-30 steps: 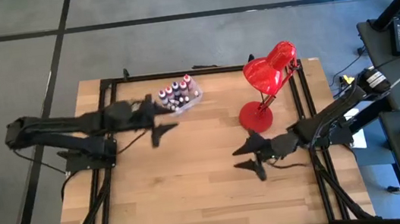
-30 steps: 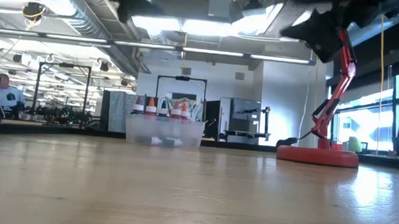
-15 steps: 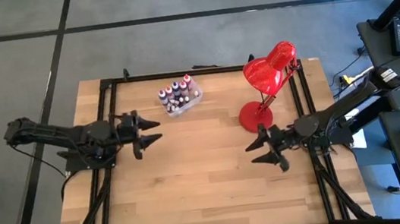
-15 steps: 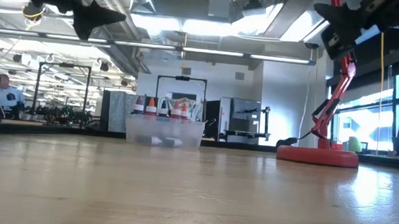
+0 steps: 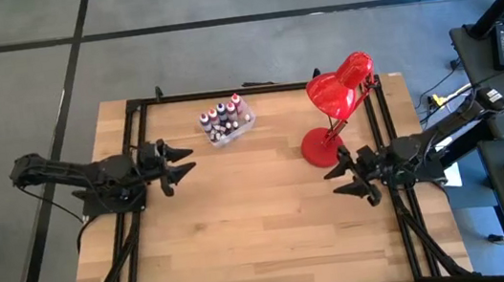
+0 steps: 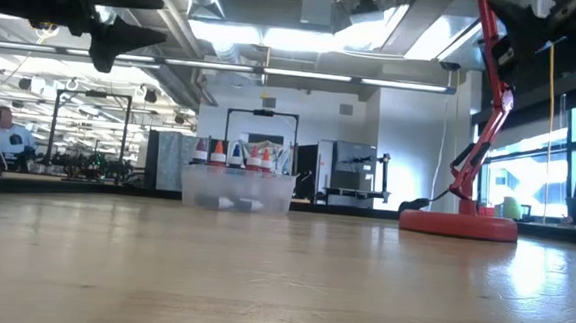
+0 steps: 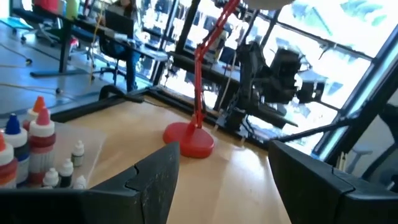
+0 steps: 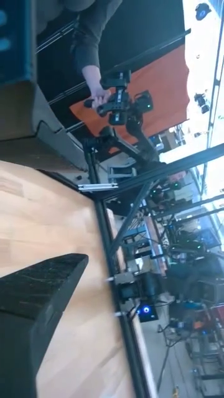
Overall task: Pick & Place food coloring
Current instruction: Return to Home Position
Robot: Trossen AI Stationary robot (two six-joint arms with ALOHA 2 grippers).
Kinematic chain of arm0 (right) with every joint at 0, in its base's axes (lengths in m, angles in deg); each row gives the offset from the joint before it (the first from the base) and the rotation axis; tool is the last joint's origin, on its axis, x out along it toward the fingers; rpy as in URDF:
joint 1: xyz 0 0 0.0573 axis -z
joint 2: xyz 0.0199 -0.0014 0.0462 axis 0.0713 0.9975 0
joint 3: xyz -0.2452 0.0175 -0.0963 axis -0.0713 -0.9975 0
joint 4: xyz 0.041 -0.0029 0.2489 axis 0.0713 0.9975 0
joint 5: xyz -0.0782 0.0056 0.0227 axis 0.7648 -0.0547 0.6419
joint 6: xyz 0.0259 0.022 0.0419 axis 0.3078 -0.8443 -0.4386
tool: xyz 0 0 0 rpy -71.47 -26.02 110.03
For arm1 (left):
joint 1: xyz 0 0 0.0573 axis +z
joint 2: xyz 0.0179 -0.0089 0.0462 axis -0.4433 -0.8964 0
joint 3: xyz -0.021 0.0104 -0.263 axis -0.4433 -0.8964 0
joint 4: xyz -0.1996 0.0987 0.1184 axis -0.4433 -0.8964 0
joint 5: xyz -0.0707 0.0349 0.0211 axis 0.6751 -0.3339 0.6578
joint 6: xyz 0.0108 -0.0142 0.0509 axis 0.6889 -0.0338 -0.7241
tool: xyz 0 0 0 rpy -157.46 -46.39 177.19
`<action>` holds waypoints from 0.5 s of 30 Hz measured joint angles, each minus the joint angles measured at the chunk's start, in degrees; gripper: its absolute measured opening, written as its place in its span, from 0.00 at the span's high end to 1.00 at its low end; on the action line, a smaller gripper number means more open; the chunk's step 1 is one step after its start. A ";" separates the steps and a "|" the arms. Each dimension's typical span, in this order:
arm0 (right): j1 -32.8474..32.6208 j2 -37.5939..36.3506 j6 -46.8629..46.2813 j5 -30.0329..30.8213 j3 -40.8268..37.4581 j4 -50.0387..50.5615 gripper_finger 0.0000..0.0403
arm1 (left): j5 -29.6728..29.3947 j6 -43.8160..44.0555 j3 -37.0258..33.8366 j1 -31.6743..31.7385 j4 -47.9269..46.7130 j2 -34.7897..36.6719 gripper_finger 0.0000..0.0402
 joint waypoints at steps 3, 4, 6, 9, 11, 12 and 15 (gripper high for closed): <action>0.00 -1.33 -0.28 0.02 -1.69 -0.14 0.44 | -0.64 0.01 -1.82 0.00 0.63 2.72 0.40; 0.00 -1.85 -0.21 0.08 -2.13 -0.37 0.44 | -0.83 0.26 -2.42 0.00 0.65 3.64 0.40; 0.02 -2.76 -0.21 1.08 -2.73 -0.74 0.44 | -1.67 0.84 -3.49 0.00 0.47 5.52 0.40; 0.32 -4.20 -0.28 1.60 -3.99 -0.77 0.44 | -3.73 0.48 -4.65 0.01 0.28 7.50 0.40; 0.57 -5.15 -0.28 1.68 -4.94 -1.37 0.44 | -5.87 0.42 -5.61 0.00 0.14 8.64 0.40; 0.63 -5.64 -0.24 1.70 -5.29 -1.56 0.44 | -6.80 0.50 -6.15 0.00 0.07 9.13 0.40; 0.63 -7.35 0.59 1.70 -6.30 -2.50 0.44 | -7.28 0.75 -7.80 0.00 -0.19 10.80 0.40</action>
